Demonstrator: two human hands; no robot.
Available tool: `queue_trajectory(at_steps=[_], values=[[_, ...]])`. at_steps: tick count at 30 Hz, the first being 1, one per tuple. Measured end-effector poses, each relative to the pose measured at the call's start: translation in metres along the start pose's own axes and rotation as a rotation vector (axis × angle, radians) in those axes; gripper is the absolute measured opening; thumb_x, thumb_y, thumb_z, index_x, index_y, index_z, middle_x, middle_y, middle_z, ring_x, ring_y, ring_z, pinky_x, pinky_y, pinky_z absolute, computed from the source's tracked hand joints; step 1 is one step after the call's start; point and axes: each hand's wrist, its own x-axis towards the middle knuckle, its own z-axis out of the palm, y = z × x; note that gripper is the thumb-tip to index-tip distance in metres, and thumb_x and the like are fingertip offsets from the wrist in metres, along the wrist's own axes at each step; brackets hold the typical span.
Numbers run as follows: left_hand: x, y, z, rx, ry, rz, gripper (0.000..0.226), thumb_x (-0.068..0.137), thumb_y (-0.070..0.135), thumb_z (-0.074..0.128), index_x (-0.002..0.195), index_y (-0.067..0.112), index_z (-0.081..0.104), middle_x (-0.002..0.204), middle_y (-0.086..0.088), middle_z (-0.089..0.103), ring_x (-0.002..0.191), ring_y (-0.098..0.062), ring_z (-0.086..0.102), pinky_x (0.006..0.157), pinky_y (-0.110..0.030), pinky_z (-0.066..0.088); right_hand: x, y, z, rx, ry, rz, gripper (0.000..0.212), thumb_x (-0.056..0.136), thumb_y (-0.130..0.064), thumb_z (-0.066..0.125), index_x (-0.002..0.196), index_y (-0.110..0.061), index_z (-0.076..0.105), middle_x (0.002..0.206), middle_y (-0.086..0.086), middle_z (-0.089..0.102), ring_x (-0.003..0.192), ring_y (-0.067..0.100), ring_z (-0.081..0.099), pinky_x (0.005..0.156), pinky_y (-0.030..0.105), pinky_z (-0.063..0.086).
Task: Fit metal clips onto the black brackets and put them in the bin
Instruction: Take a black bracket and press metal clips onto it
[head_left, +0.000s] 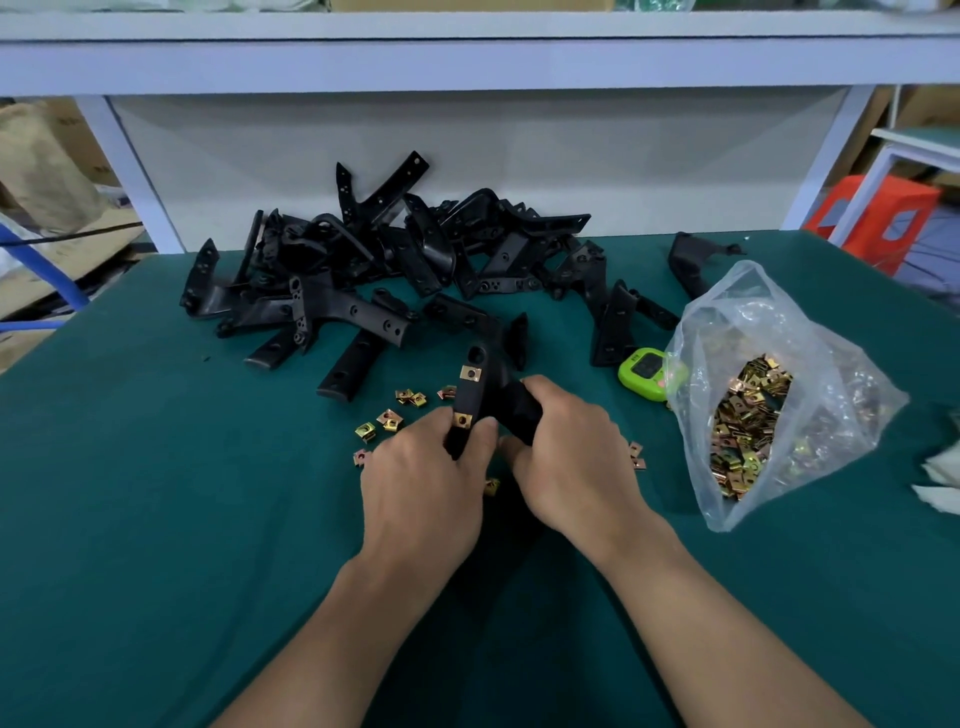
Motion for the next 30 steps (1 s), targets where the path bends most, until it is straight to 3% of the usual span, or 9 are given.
queue_trajectory(at_steps=[4,8,10,12,13,16,19,26,30], values=[[-0.003,0.007,-0.001,0.068,0.06,0.083,0.045,0.094,0.053,0.054,0.062,0.029,0.035,0.045,0.011,0.038,0.041,-0.005,0.035,0.047,-0.027,0.028,-0.003,0.002,0.003,0.047,0.076,0.019,0.026,0.086,-0.042,0.067,0.106,-0.039,0.05,0.076,-0.011,0.064,0.076,0.027,0.064,0.07,0.043,0.053],[-0.005,0.008,0.001,0.03,0.074,0.1,0.034,0.093,0.052,0.057,0.07,0.028,0.051,0.054,0.012,0.05,0.052,-0.005,0.046,0.053,-0.022,0.031,-0.01,0.002,0.005,0.039,0.151,0.009,0.025,0.087,-0.044,0.065,0.105,-0.043,0.048,0.064,-0.019,0.054,0.062,0.014,0.054,0.06,0.035,0.039],[-0.007,0.006,0.0,-0.012,0.07,0.094,0.014,0.093,0.047,0.061,0.097,0.034,0.064,0.075,0.018,0.061,0.074,-0.003,0.054,0.069,-0.016,0.038,-0.013,0.001,0.005,0.005,0.153,-0.016,0.024,0.088,-0.044,0.064,0.104,-0.042,0.046,0.064,-0.02,0.051,0.06,0.011,0.048,0.057,0.033,0.033],[-0.011,0.006,-0.002,-0.047,0.074,0.084,0.047,0.092,0.041,0.065,0.137,0.037,0.054,0.102,0.021,0.06,0.097,0.001,0.049,0.087,-0.001,0.03,-0.017,-0.001,0.005,-0.047,0.134,-0.04,0.022,0.091,-0.043,0.063,0.102,-0.042,0.044,0.068,-0.018,0.052,0.061,0.01,0.051,0.053,0.031,0.031],[-0.011,0.006,-0.003,-0.052,0.075,0.096,0.055,0.091,0.041,0.065,0.144,0.037,0.049,0.108,0.022,0.059,0.101,0.003,0.047,0.09,0.003,0.026,-0.018,0.0,0.005,-0.058,0.126,-0.049,0.022,0.091,-0.043,0.063,0.101,-0.042,0.043,0.069,-0.017,0.055,0.062,0.01,0.055,0.052,0.031,0.034],[-0.004,0.01,-0.004,-0.047,0.081,0.113,0.048,0.093,0.043,0.061,0.139,0.037,0.056,0.103,0.025,0.064,0.099,0.001,0.05,0.087,-0.009,0.035,-0.014,0.001,0.004,-0.068,0.113,-0.075,0.022,0.091,-0.04,0.062,0.104,-0.041,0.044,0.075,-0.015,0.058,0.065,0.013,0.059,0.056,0.035,0.046],[0.005,0.013,-0.001,-0.043,0.084,0.099,0.042,0.094,0.037,0.064,0.135,0.037,0.062,0.092,0.02,0.066,0.093,-0.005,0.055,0.083,-0.023,0.039,-0.006,0.004,0.003,-0.096,0.097,-0.059,0.023,0.09,-0.038,0.063,0.102,-0.04,0.044,0.07,-0.016,0.054,0.062,0.013,0.052,0.057,0.035,0.042],[0.013,0.009,0.007,-0.079,0.026,0.085,0.046,0.095,0.036,0.067,0.141,0.033,0.061,0.09,0.01,0.073,0.081,-0.014,0.064,0.081,-0.032,0.052,-0.003,0.008,0.007,-0.064,0.061,0.053,0.019,0.087,-0.036,0.064,0.098,-0.038,0.049,0.067,-0.014,0.059,0.061,0.013,0.056,0.058,0.034,0.043],[0.016,0.004,0.008,-0.121,-0.022,0.085,0.025,0.094,0.039,0.063,0.119,0.039,0.064,0.077,0.016,0.069,0.073,-0.006,0.063,0.072,-0.032,0.055,-0.003,0.011,0.006,0.018,-0.002,0.081,0.018,0.087,-0.041,0.065,0.102,-0.039,0.055,0.071,-0.013,0.065,0.067,0.014,0.064,0.065,0.039,0.056]])
